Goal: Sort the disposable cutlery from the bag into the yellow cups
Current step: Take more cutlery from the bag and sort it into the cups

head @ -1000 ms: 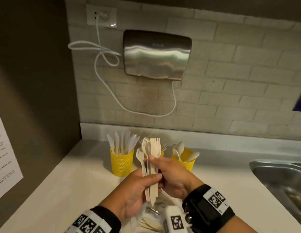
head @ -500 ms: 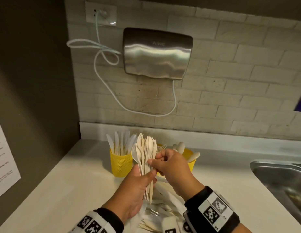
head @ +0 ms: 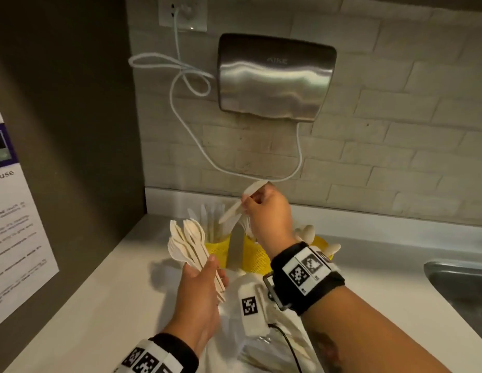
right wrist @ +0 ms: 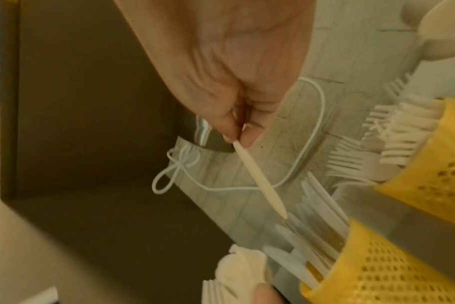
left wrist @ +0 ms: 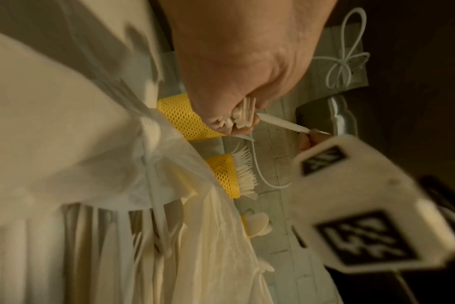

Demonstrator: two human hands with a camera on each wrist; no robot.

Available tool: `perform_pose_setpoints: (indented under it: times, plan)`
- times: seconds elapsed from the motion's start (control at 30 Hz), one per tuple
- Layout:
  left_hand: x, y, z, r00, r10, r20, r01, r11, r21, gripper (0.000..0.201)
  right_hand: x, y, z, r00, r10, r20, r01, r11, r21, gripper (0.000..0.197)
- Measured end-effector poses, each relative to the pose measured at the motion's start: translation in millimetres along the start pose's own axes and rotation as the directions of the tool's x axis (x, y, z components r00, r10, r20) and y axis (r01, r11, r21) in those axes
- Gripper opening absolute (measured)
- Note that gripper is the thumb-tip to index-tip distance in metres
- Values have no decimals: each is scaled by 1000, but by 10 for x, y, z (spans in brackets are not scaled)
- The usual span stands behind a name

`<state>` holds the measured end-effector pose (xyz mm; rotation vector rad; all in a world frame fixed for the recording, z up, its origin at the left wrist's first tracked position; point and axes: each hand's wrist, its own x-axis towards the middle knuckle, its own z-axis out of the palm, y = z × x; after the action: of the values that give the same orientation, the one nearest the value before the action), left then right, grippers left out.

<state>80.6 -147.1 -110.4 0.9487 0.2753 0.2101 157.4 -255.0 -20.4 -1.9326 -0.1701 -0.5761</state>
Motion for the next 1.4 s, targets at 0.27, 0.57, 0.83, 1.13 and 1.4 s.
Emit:
perform_pose_setpoints:
  times: [0.27,0.57,0.83,1.13,1.4]
  plan:
    - [134,60,-158,997,55,-51,-55,998,-13,18,-95,353,579,886,175,428,111,818,-565,20]
    - [-23,84,-31,975,51,216,-87,983,161,35,-630,155,-61,860,218,461,-291,952,93,21]
    - [-252,-69,226,917,-4,399,-110,959,262,27,-783,339,-420,844,321,431,-489,790,370,18]
    - [-273,-156,297,928,34,372,-125,967,224,32,-853,456,-559,819,357,449,-569,607,555,22]
    - [-256,-228,304,930,138,341,-226,945,235,39,-838,484,-564,847,395,356,-530,589,609,19]
